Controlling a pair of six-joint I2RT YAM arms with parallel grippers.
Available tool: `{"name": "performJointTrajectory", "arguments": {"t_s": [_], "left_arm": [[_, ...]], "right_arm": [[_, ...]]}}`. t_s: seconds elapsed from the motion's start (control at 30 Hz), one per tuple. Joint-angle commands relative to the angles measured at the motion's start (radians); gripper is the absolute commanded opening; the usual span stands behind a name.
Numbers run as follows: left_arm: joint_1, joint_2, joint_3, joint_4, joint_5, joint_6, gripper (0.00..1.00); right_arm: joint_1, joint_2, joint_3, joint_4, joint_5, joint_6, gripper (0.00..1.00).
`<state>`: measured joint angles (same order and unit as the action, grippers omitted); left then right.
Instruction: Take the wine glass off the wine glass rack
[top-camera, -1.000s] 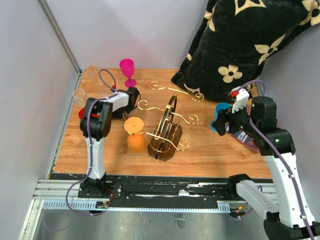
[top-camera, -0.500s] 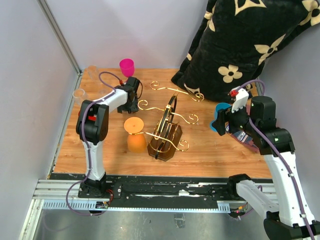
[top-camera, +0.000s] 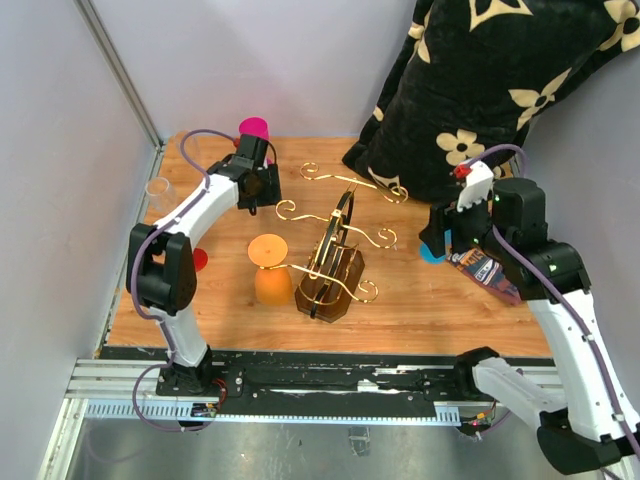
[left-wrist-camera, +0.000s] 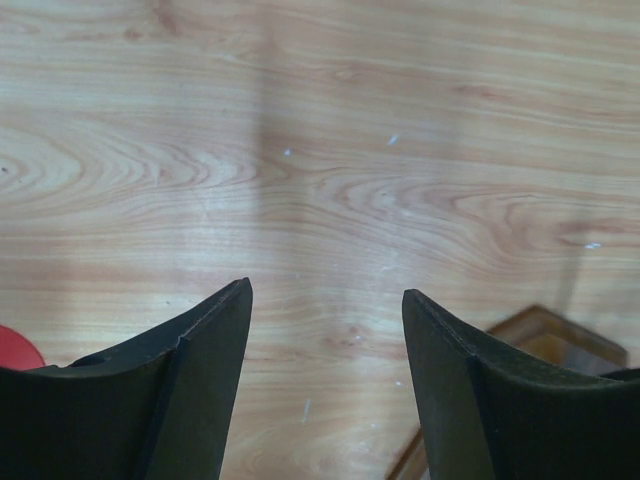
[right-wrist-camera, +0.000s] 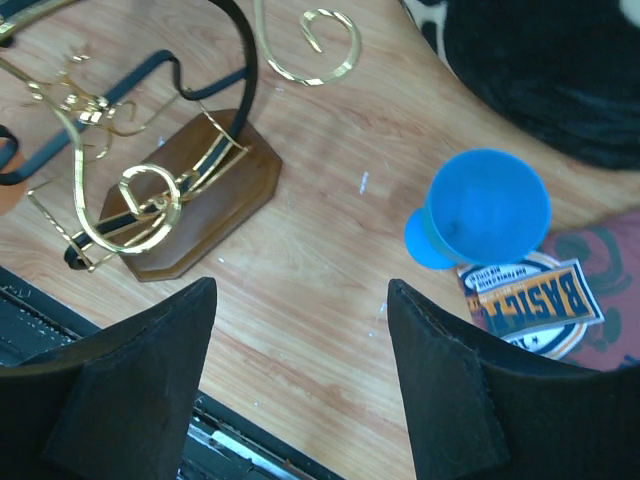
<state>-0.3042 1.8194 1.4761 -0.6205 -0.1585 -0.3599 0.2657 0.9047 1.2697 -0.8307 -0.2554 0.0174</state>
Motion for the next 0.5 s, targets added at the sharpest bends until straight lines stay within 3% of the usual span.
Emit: {"name": "performJointTrajectory", "arguments": {"t_s": [0.0, 0.13, 0.33, 0.47], "left_arm": [[0.002, -0.042, 0.035, 0.012, 0.081, 0.021, 0.67], [0.014, -0.073, 0.052, 0.012, 0.095, 0.031, 0.67], [0.027, -0.086, 0.075, 0.008, 0.108, 0.035, 0.67], [0.030, -0.094, 0.080, 0.005, 0.111, 0.035, 0.66]], "right_arm": [[0.149, 0.071, 0.077, 0.010, 0.150, 0.051, 0.70], [0.248, 0.149, 0.163, 0.000, 0.158, 0.097, 0.70], [0.308, 0.202, 0.249, 0.053, -0.096, 0.212, 0.69], [0.419, 0.272, 0.300, 0.074, -0.135, 0.232, 0.69]]}}
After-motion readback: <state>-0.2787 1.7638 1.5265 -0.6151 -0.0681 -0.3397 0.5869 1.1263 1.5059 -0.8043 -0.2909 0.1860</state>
